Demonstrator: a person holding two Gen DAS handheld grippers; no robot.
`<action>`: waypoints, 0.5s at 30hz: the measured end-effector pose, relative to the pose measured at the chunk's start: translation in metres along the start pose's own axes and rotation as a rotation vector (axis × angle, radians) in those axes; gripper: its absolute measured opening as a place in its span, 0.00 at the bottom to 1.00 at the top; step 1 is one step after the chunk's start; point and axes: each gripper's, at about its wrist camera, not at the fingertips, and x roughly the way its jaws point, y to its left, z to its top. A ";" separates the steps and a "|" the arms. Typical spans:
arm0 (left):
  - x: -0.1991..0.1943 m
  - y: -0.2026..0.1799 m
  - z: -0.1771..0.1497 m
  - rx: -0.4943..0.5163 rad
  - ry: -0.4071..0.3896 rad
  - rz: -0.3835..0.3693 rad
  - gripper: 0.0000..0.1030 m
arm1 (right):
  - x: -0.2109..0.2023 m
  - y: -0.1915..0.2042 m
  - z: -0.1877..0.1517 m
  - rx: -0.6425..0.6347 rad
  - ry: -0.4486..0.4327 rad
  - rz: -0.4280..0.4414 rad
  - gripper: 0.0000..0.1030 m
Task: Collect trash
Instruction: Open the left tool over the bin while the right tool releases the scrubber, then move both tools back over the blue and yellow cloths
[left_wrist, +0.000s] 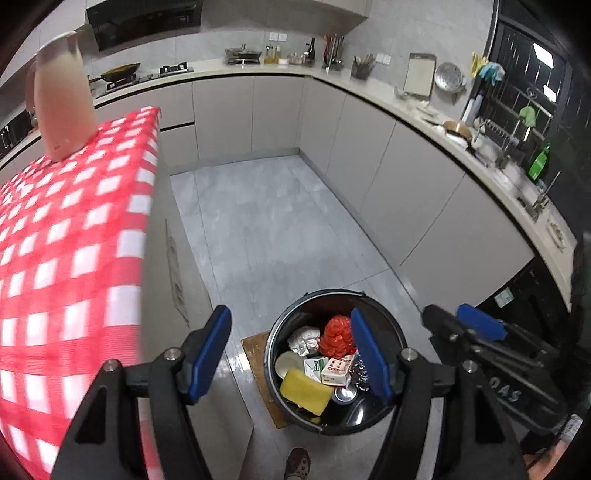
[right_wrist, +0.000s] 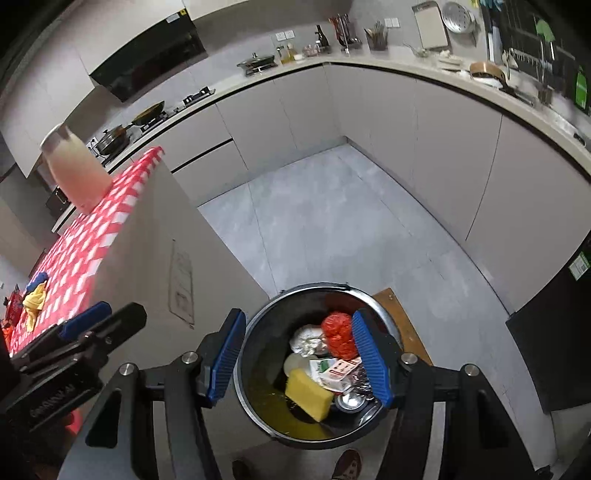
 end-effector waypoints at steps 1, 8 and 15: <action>-0.005 0.004 0.000 -0.001 -0.008 -0.008 0.67 | -0.005 0.008 0.000 -0.004 -0.005 0.001 0.61; -0.062 0.051 0.003 -0.012 -0.046 -0.029 0.67 | -0.049 0.078 0.000 -0.031 -0.053 0.011 0.61; -0.096 0.133 -0.006 -0.049 -0.068 0.017 0.67 | -0.070 0.182 -0.013 -0.091 -0.090 0.060 0.61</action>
